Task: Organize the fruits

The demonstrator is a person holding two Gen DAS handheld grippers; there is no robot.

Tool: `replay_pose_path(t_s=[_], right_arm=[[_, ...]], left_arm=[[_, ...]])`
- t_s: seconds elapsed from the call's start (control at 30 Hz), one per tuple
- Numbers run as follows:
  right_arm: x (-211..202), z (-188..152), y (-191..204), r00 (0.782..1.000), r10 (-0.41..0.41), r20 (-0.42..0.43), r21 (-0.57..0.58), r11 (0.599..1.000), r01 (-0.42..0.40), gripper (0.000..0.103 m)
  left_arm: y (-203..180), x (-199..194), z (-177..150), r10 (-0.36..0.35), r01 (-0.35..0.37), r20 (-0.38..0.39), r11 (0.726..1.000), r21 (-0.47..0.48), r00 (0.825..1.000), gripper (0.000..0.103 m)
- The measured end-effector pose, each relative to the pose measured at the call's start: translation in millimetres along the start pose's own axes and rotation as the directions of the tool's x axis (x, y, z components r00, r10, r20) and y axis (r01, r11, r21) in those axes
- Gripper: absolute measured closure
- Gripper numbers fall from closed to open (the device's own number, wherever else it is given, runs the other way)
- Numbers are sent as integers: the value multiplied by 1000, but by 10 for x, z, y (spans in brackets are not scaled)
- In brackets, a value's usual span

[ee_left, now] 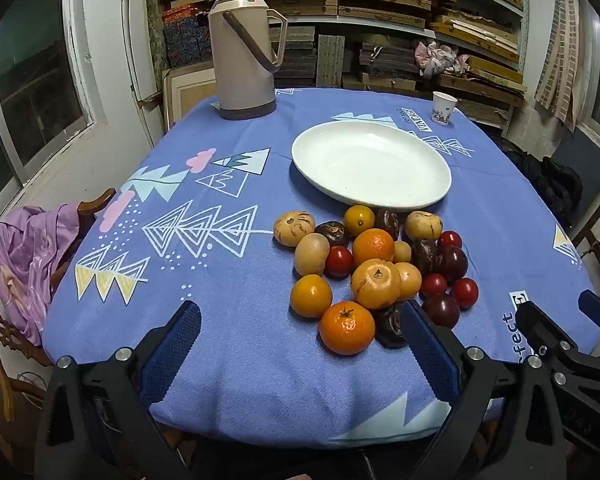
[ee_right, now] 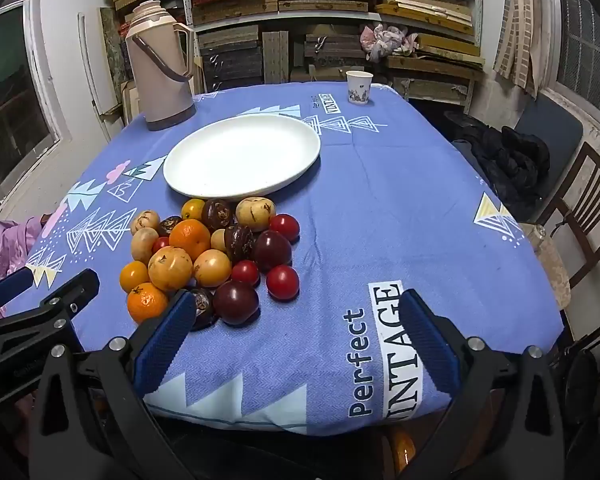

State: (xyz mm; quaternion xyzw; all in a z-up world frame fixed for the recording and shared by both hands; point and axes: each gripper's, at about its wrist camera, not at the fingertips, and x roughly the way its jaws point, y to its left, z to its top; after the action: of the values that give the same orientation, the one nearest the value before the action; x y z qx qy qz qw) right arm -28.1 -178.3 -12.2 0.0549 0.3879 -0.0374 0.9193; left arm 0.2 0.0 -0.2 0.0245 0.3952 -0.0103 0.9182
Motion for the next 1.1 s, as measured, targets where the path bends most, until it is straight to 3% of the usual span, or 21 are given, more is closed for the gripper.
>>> replay_pose_path(t_s=[1.1], right_arm=[[50,-4,21,1000,8,-17,-1,1000,-8,4]], left_arm=[[22,34,-24,2,-2,-7,1000,-9,1000,3]])
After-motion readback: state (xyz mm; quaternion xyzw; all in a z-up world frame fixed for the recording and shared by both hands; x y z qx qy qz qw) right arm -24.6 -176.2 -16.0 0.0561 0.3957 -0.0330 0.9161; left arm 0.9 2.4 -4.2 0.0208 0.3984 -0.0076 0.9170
